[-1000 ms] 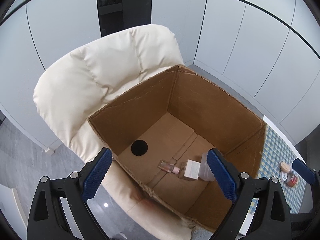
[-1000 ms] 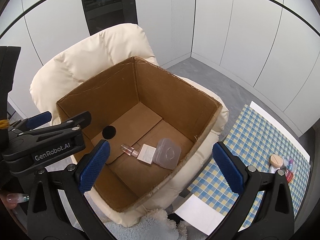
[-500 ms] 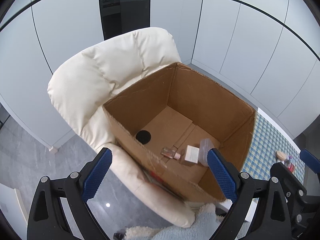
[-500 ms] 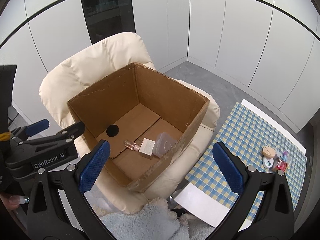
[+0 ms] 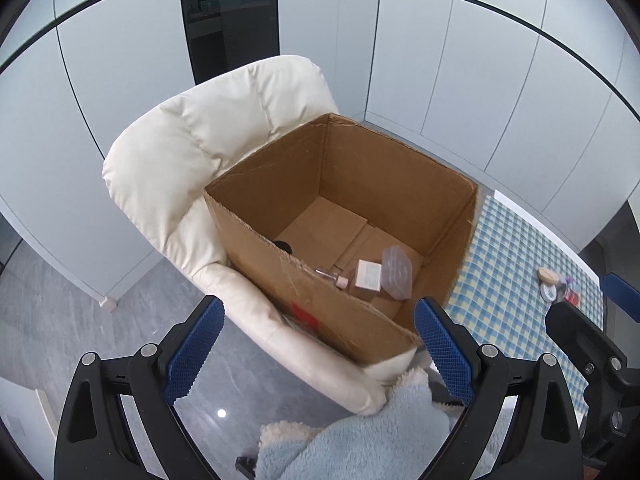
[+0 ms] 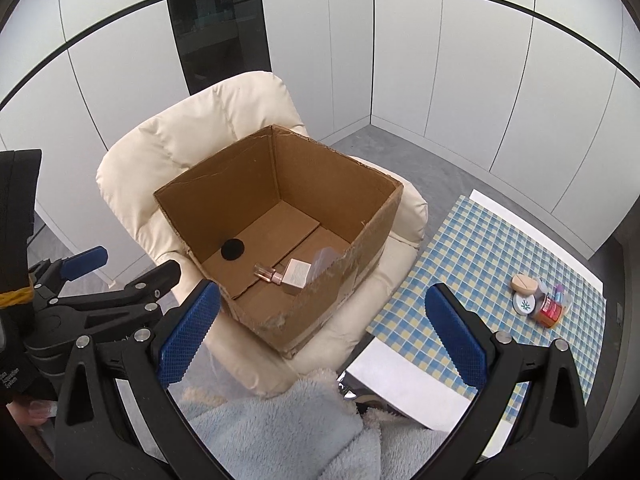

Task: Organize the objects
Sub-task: 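Withdraw both open tools up and back from the cardboard box, then move both open tools toward the checked table with the cosmetics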

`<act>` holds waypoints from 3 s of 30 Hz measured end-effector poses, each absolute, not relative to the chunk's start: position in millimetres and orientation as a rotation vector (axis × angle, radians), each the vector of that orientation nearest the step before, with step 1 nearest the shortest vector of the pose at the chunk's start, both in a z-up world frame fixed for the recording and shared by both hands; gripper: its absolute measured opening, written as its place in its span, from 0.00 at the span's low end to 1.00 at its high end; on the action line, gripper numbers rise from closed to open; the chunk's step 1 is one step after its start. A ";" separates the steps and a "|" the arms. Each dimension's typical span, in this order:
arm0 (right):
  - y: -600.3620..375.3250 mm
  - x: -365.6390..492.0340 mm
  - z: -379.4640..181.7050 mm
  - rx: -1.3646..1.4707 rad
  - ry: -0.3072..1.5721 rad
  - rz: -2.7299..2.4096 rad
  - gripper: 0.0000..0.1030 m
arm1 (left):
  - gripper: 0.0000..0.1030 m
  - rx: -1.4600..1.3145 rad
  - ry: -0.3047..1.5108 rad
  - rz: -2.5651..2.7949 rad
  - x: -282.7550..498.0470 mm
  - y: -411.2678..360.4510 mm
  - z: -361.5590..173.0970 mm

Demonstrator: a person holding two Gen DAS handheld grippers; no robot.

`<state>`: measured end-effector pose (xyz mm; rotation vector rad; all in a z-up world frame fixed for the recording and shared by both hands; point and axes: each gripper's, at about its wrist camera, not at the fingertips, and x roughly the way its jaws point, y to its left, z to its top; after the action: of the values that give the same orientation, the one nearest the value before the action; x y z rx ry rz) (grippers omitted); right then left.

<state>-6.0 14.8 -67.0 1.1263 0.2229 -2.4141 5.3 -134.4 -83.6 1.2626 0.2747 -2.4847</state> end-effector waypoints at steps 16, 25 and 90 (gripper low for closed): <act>37.5 35.9 -64.1 1.128 0.230 -2.414 1.00 | 0.94 1.283 0.260 -2.511 34.8 -118.8 -76.3; 46.6 59.3 -65.3 1.136 0.224 -2.405 1.00 | 0.94 1.289 0.240 -2.529 54.6 -107.5 -73.9; 167.2 123.7 -67.6 1.266 0.089 -2.625 1.00 | 0.94 1.412 0.041 -2.773 64.2 16.2 -77.8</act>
<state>123.7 167.2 -67.6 1.2656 0.0895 -2.6251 64.2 16.2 -77.8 1.4117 0.0408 -2.7727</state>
